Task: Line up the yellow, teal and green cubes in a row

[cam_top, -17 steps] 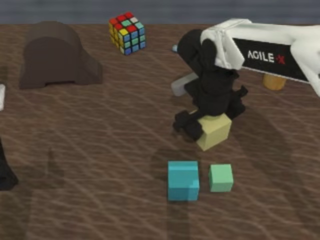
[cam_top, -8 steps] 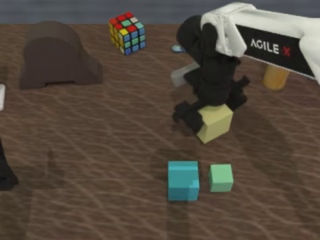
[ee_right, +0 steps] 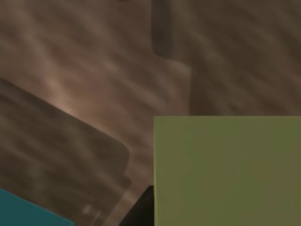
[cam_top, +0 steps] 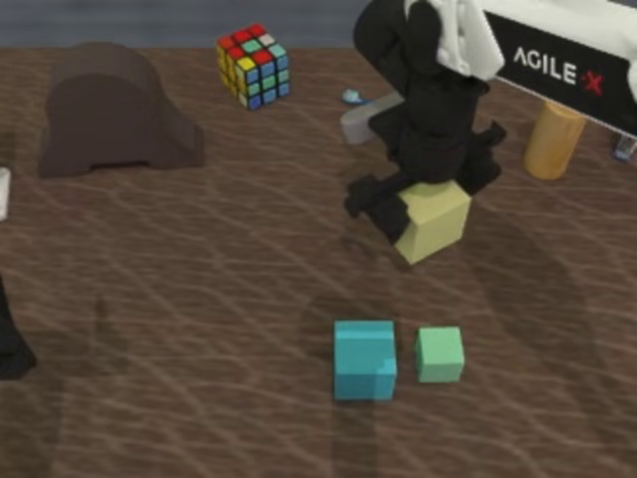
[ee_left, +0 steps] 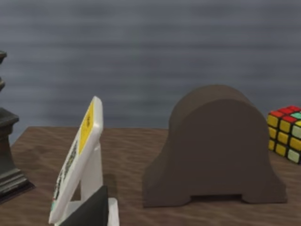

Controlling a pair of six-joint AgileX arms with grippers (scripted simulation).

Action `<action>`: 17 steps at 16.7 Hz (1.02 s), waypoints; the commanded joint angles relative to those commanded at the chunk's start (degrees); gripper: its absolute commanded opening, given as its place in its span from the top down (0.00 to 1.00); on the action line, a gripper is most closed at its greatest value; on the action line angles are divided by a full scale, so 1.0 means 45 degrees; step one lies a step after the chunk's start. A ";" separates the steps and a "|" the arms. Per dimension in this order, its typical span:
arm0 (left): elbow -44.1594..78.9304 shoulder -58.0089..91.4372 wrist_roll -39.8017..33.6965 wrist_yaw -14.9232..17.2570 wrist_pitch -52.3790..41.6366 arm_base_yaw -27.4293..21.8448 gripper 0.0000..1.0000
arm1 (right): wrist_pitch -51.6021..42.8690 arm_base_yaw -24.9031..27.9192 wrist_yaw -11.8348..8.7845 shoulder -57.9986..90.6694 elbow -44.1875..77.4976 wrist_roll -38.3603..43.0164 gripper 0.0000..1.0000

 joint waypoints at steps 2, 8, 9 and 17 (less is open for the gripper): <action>0.0000 0.0000 0.0000 0.0000 0.0000 0.0000 0.00 | -0.0062 0.0090 -0.0003 0.0062 0.0108 0.0165 1.00; 0.0000 0.0000 0.0000 0.0000 0.0000 0.0000 0.00 | -0.1021 0.1794 0.0005 0.0895 0.1805 0.3767 1.00; 0.0000 0.0000 0.0000 0.0000 0.0000 0.0000 0.00 | -0.1254 0.2199 0.0009 0.1082 0.2169 0.4769 1.00; 0.0000 0.0000 0.0000 0.0000 0.0000 0.0000 0.00 | -0.2793 0.5141 0.0094 0.2132 0.4686 1.1764 1.00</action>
